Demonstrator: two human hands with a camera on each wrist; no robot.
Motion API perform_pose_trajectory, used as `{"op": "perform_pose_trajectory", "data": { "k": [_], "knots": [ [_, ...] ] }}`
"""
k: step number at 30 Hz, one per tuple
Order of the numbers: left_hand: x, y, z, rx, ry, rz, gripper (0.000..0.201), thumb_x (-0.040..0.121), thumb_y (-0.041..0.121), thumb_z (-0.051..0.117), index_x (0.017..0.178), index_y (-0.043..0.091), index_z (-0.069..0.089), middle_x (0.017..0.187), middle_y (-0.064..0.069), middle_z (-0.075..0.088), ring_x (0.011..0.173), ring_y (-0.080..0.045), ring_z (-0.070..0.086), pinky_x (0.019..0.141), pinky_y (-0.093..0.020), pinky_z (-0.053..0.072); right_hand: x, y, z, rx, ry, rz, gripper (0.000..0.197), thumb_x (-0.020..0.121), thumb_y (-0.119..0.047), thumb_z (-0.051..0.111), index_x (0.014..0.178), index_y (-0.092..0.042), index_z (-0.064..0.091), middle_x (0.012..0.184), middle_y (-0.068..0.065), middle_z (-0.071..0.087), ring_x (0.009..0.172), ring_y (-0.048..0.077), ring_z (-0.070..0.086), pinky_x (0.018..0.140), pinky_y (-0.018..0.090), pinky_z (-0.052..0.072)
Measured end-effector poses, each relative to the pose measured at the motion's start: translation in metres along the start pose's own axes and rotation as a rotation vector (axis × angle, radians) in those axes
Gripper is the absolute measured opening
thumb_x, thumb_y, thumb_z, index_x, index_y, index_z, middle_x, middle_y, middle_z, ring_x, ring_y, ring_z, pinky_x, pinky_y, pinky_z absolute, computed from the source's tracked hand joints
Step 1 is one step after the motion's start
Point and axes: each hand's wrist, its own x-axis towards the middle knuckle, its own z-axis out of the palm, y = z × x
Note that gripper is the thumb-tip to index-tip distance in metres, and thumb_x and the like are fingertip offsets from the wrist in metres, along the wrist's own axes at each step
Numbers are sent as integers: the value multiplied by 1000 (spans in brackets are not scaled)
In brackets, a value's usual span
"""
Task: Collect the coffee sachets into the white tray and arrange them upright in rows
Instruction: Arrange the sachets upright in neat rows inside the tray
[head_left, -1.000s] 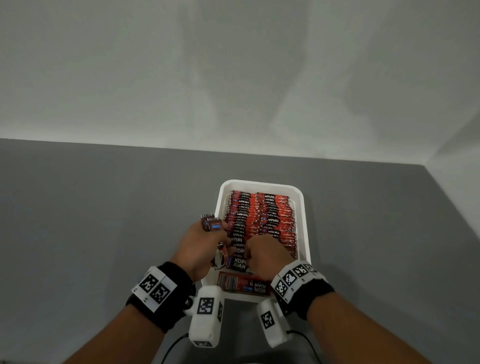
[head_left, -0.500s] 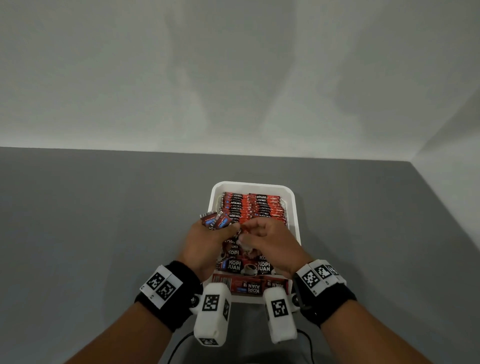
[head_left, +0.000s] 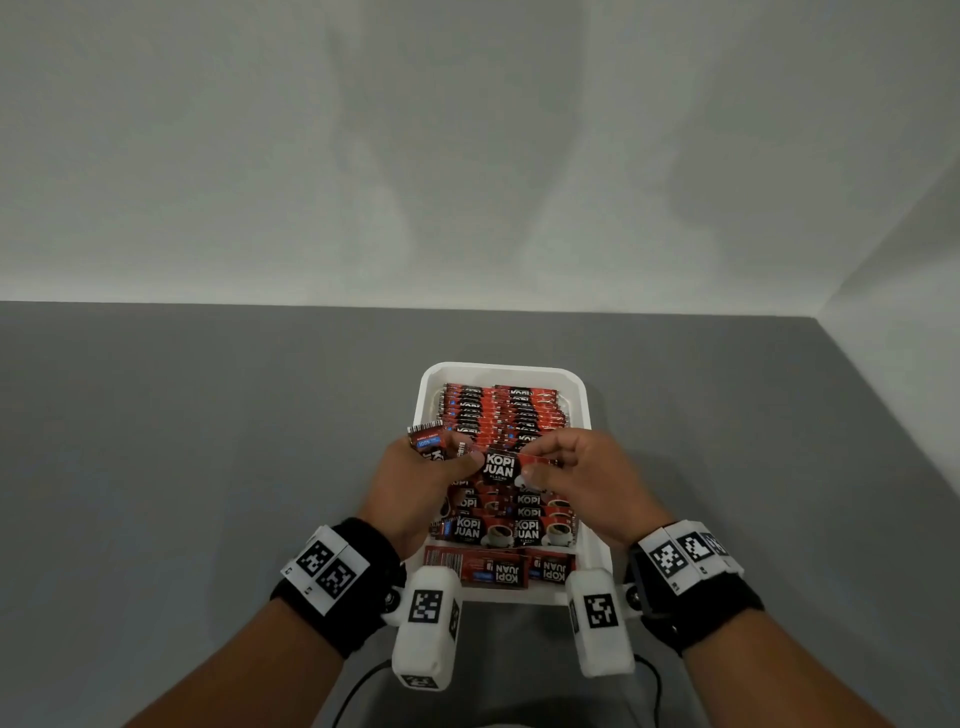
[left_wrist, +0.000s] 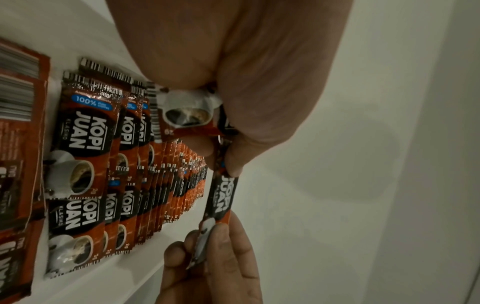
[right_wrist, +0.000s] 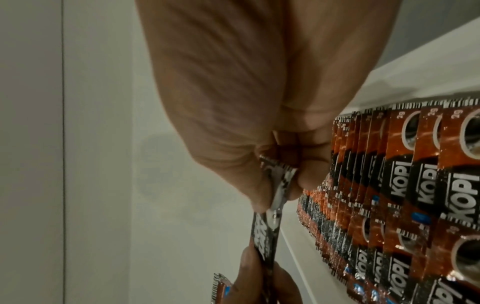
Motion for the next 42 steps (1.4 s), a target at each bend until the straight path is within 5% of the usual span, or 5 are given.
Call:
{"op": "perform_pose_trajectory", "data": {
  "k": [3,8,13,22,42],
  "knots": [
    [0,-4,-1,41,-24,-2,4,86,3,76,87,7,74,94,-19,77,87,-42,74,78,-52,61,-1,-1,1,-105,-44,-32,20,84,-16,81,101,-25,76,94,-7,76,88,6,73,80,26,60],
    [3,-7,-10,421,-125,9,23,94,8,58,80,20,72,90,-1,77,81,-25,72,75,-37,59,4,8,-3,-405,37,-48,15,86,-10,77,90,-24,72,83,-12,69,78,2,65,65,7,47],
    [-1,-23,-6,1197,-582,94,17,94,12,50,93,16,66,101,2,71,93,-18,66,80,-26,54,5,22,2,-603,-76,-48,24,87,-3,67,82,-26,60,84,-12,63,80,10,63,64,15,46],
    [-13,-49,-1,1538,-758,130,86,78,90,26,142,39,50,143,1,51,129,-25,51,108,-46,45,3,33,23,-984,-282,-60,21,88,-3,58,88,-23,55,97,0,65,87,21,63,73,32,52],
    [-24,-50,-3,1628,-673,237,58,91,63,57,134,24,58,134,1,51,119,-23,57,98,-40,52,-22,40,21,-997,-417,-55,26,97,-37,51,94,-20,71,94,0,69,82,20,66,76,36,57]
  ]
}}
